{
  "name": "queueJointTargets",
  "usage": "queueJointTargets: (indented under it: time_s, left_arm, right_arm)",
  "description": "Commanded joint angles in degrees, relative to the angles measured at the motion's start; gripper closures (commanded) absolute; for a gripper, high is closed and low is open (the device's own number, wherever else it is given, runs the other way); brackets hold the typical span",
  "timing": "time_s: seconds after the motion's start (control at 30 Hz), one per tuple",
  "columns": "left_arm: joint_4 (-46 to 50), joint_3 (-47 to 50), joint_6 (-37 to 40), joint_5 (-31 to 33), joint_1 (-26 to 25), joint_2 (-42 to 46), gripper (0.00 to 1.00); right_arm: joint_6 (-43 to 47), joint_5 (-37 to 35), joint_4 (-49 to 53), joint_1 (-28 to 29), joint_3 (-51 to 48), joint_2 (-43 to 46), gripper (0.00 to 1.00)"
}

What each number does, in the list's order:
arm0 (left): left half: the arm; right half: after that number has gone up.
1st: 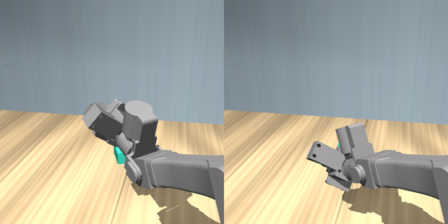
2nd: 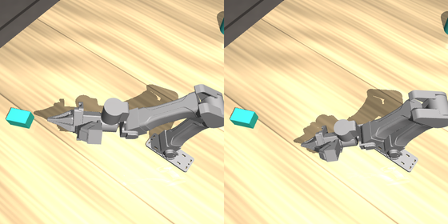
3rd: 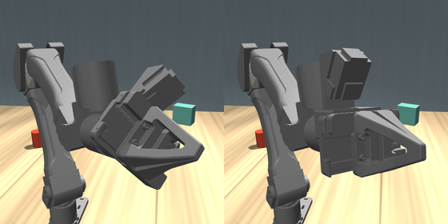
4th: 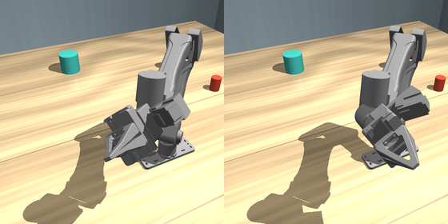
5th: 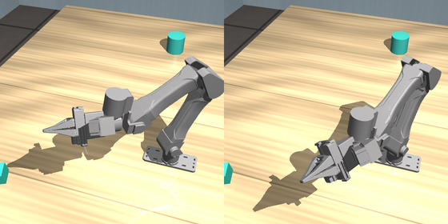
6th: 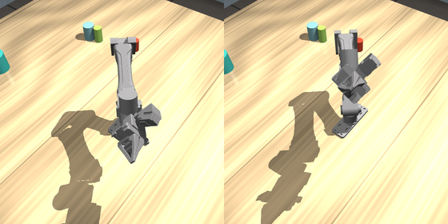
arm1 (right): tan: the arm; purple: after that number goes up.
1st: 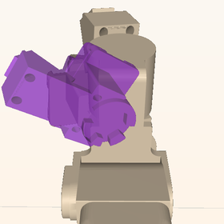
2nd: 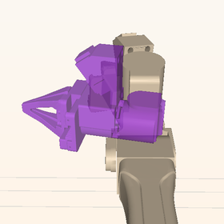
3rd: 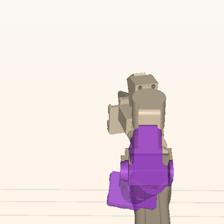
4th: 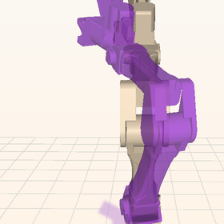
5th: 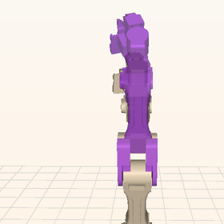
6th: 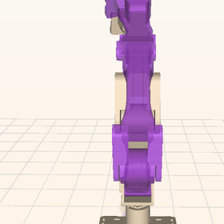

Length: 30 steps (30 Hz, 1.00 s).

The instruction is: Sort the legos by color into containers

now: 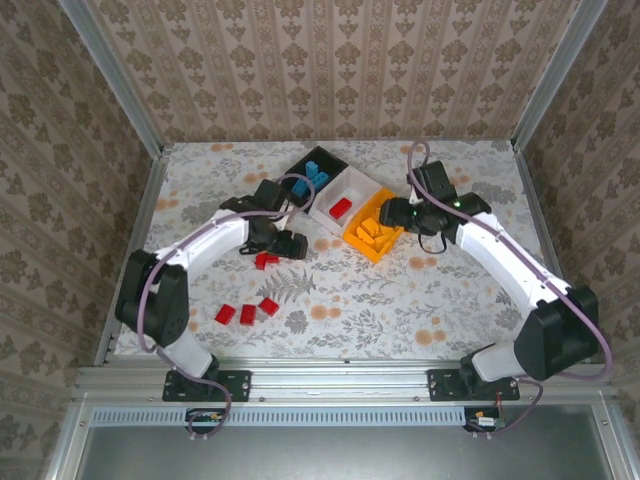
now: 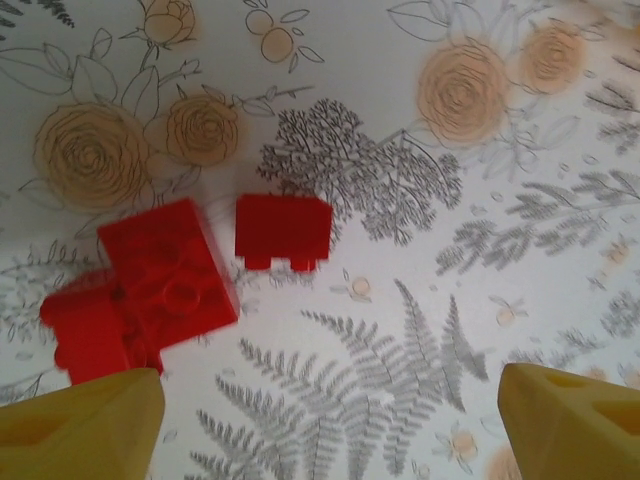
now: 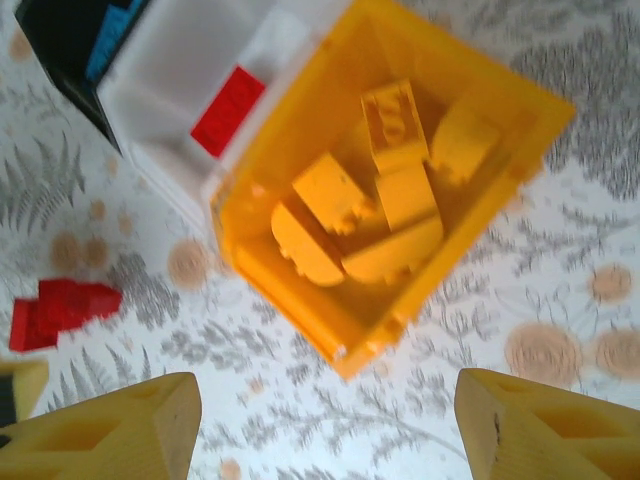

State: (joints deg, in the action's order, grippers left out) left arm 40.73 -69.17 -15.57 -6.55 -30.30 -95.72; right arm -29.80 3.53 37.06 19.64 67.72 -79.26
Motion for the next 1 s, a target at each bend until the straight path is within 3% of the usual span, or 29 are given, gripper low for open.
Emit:
queueJointTargets:
  time_s: [0.0, 0.27, 0.6, 0.97]
  left_arm:
    - [1.3, -3.9, 2.9, 1.2, -0.4, -3.7, 0.17]
    - [2.6, -9.2, 4.7, 3.0, -1.1, -10.7, 0.22]
    - [3.2, -11.6, 6.5, 4.4, -0.9, -15.2, 0.26]
    - [4.2, -12.1, 6.5, 6.5, -0.9, -19.3, 0.41]
  right_arm:
    - [0.0, 2.6, 2.3, 0.2, -4.2, 5.0, 0.31]
    - [-0.7, 3.1, 2.5, 0.2, -11.0, 10.0, 0.31]
    - [-2.2, 4.6, 1.3, 0.3, -12.3, 10.7, 0.31]
    - [-2.9, 4.6, 1.0, 0.8, -12.5, 11.2, 0.32]
